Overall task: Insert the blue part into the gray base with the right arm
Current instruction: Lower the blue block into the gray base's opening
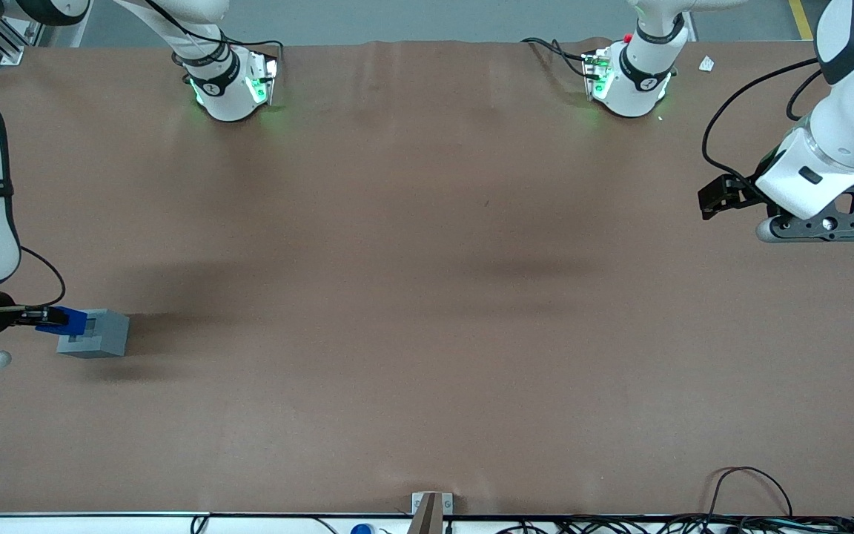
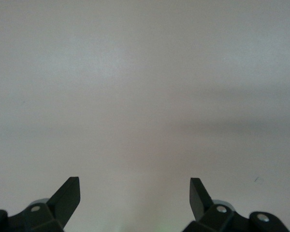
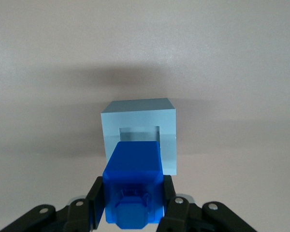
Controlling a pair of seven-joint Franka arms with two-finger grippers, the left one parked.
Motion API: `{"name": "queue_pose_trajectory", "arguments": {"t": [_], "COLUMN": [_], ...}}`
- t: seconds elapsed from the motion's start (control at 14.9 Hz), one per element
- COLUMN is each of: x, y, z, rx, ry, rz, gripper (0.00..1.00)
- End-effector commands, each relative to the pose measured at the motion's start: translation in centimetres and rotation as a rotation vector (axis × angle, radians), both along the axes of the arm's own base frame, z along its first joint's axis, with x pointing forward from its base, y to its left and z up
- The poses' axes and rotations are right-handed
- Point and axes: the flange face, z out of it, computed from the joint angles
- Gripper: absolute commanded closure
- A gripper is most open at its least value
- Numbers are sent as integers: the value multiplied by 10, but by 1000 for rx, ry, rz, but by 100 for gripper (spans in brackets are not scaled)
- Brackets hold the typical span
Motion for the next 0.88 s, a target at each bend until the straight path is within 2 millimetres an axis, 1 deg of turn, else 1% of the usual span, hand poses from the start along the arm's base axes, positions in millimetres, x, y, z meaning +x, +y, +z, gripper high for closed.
{"name": "queue_pose_trajectory", "arguments": {"t": [0.0, 0.2, 0.4, 0.61, 0.81], "x": [3, 3, 4, 4, 6], "y": [-1, -1, -3, -5, -7], "z": [1, 0, -6, -17, -21], "rx": [22, 23, 22, 25, 24], "ry": [-7, -7, -15, -4, -24], "rz": [2, 8, 8, 10, 35], "gripper": [99, 100, 100, 100, 100]}}
